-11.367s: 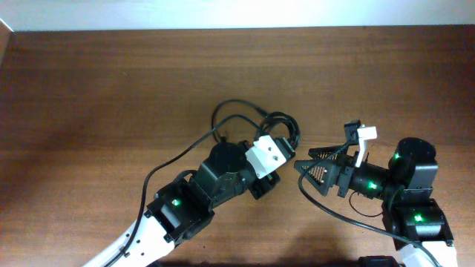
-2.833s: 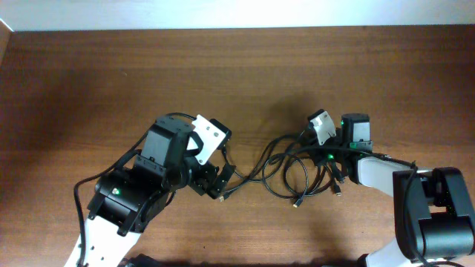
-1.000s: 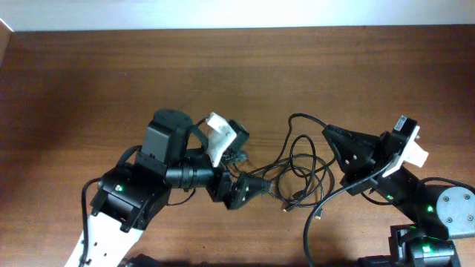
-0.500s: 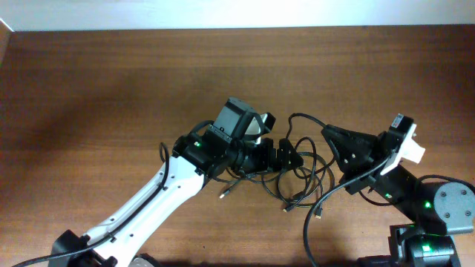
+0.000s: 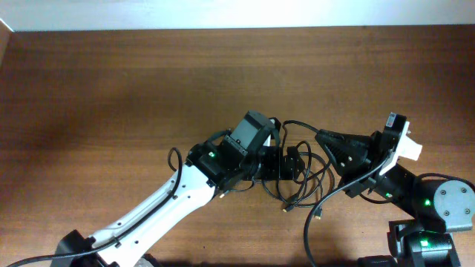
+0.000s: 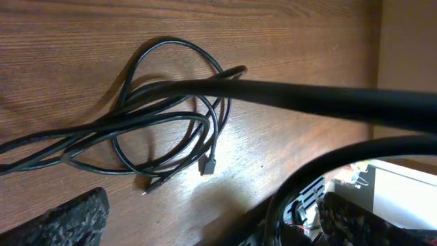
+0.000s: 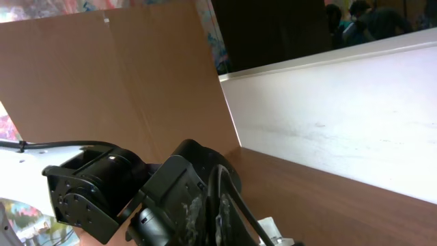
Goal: Untangle cables
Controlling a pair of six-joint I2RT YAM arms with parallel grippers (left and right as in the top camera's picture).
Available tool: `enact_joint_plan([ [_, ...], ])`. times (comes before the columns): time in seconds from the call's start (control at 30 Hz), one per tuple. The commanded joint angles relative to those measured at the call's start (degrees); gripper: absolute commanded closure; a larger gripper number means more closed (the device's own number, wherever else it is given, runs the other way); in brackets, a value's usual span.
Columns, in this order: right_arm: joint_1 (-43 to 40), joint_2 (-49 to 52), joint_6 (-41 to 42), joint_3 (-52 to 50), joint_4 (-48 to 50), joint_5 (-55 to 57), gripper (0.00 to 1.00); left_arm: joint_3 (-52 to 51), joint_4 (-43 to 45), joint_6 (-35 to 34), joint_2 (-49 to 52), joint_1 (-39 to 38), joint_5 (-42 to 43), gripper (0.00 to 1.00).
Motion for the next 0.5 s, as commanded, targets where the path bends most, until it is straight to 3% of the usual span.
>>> enact_joint_plan([
  [0.0, 0.3, -0.3, 0.7, 0.6, 0.4, -1.2, 0.96, -0.1, -2.1, -0.1, -0.2, -0.1, -5.1, 0.01],
  [0.23, 0.2, -0.3, 0.6, 0.6, 0.4, -1.1, 0.96, -0.1, -26.0, -0.1, -0.2, -0.1, -22.0, 0.01],
  [0.37, 0.2, -0.3, 0.6, 0.6, 0.4, -1.1, 0.96, -0.1, -34.8, -0.1, -0.2, -0.1, -29.4, 0.01],
  [0.47, 0.2, -0.3, 0.6, 0.6, 0.4, -1.1, 0.96, 0.0, -36.6, -0.3, -0.3, 1.1, -31.3, 0.01],
])
